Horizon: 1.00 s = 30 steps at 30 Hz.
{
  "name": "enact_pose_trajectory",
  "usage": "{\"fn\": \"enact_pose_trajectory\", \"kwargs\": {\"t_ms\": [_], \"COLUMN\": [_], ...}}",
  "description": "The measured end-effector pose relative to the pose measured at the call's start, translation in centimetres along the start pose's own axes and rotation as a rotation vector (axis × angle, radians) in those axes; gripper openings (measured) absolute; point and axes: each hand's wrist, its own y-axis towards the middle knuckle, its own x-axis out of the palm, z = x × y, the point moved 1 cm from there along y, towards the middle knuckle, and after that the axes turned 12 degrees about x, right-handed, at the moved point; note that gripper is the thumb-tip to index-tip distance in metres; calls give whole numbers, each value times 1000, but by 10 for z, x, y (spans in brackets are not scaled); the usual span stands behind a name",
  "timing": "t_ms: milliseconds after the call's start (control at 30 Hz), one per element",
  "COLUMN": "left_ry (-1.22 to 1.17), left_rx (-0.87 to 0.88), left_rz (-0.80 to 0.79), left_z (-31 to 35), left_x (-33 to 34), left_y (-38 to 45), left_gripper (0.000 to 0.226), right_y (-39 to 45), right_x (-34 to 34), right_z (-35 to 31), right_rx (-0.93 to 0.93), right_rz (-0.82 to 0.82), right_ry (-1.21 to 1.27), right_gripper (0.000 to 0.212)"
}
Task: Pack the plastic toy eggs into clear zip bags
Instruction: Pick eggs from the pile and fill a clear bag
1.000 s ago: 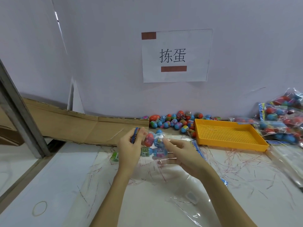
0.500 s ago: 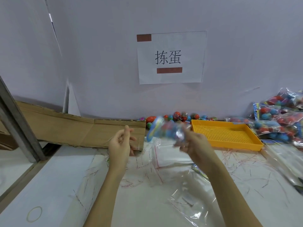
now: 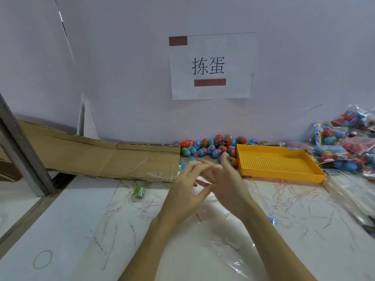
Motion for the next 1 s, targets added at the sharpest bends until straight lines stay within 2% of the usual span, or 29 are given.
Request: {"fn": "enact_pose_trajectory", "kwargs": {"t_ms": [67, 133, 233, 333, 433, 500, 600, 667, 767, 900, 1000], "left_ry": [39, 49, 91, 184, 254, 219, 178, 232, 236, 119, 150], "left_rx": [16, 22, 22, -107, -190, -107, 70, 160, 217, 148, 30], "left_rz": [44, 126, 222, 323, 393, 344, 95, 9, 24, 136, 161], "left_z": [-2, -5, -8, -19, -25, -19, -7, -4, -5, -9, -15], "left_x": [-4, -12, -27, -45, -54, -49, -30, -20, -15, -22, -34], "left_y": [1, 3, 4, 0, -2, 0, 4, 3, 2, 3, 2], "left_gripper": [39, 22, 12, 12, 10, 19, 36, 35, 20, 19, 15], "right_y": [4, 6, 6, 4, 5, 6, 10, 12, 14, 14, 10], "right_x": [7, 6, -3, -13, -20, -18, -13, -11, -8, -10, -10], "right_z": [5, 5, 1, -7, -8, -7, 1, 6, 9, 6, 3], "right_rx": [57, 97, 60, -36, -74, -29, 52, 90, 105, 90, 13], "right_rz": [-60, -82, -99, -39, -2, -39, -118, -179, -237, -228, -85], "right_ry": [63, 156, 191, 165, 225, 231, 230, 237, 261, 266, 168], "right_gripper": [84, 87, 80, 68, 72, 74, 74, 76, 73, 74, 67]}}
